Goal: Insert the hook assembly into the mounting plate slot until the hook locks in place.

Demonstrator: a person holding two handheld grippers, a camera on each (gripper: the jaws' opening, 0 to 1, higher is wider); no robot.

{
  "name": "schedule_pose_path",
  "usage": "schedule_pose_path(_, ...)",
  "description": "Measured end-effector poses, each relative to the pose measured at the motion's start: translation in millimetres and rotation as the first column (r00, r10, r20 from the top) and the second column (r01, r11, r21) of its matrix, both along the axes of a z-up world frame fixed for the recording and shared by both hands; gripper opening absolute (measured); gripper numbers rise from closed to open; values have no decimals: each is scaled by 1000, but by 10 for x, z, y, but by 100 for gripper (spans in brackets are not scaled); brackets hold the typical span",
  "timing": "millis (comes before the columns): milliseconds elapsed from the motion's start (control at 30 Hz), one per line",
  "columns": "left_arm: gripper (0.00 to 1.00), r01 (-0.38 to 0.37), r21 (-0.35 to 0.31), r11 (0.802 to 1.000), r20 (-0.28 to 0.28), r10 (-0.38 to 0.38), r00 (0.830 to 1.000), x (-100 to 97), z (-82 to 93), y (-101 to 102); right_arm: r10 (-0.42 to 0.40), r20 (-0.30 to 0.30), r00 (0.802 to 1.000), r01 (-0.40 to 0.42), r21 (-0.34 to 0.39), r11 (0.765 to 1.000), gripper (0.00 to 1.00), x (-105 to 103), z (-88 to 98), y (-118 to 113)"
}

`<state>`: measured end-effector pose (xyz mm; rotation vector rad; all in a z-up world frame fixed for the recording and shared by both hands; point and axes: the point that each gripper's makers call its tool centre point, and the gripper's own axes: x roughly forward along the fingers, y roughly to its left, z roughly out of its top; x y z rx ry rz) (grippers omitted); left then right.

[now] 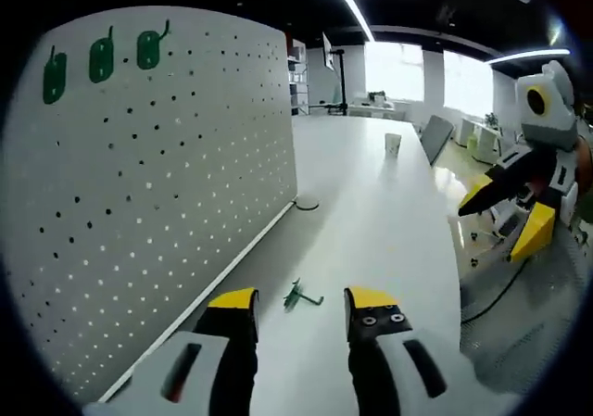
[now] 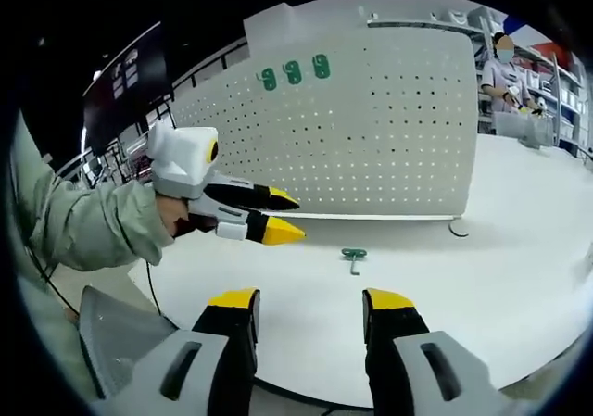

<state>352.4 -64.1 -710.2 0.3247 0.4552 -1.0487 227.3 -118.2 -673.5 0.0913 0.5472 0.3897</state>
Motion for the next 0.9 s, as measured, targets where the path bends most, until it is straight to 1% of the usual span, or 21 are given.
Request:
schedule_pose_path(167, 39, 16, 16, 1000, -3, -16, 1000, 63, -105, -60, -4, 6, 1000, 4, 3, 1000, 43, 27, 34, -6)
schedule_pose_path(267, 38, 26, 28, 999, -16, -26, 1000, 107, -209, -94, -12, -3, 1000, 12, 4, 1000, 43, 32, 1, -24)
schedule_pose_path(433, 38, 46, 49, 998, -23, -45, 999, 177, -346, -140, -24, -11, 1000, 24, 6, 1000, 43, 18, -27, -39)
schedule_pose_path(500, 38, 51, 54, 997, -24, -49, 998, 188, -376, -160, -35, -19, 999, 35, 8, 999, 43, 13, -53, -62)
schedule_pose_path(633, 38, 55, 62, 997, -29, -53, 998, 290, -464, -198, -49, -23, 999, 49, 9, 999, 43, 6, -63, -89)
schedule_pose_path(900, 35, 72, 76, 994, -27, -71, 997, 412, -601, -287, -71, -20, 997, 71, 11, 997, 42, 31, -43, -120)
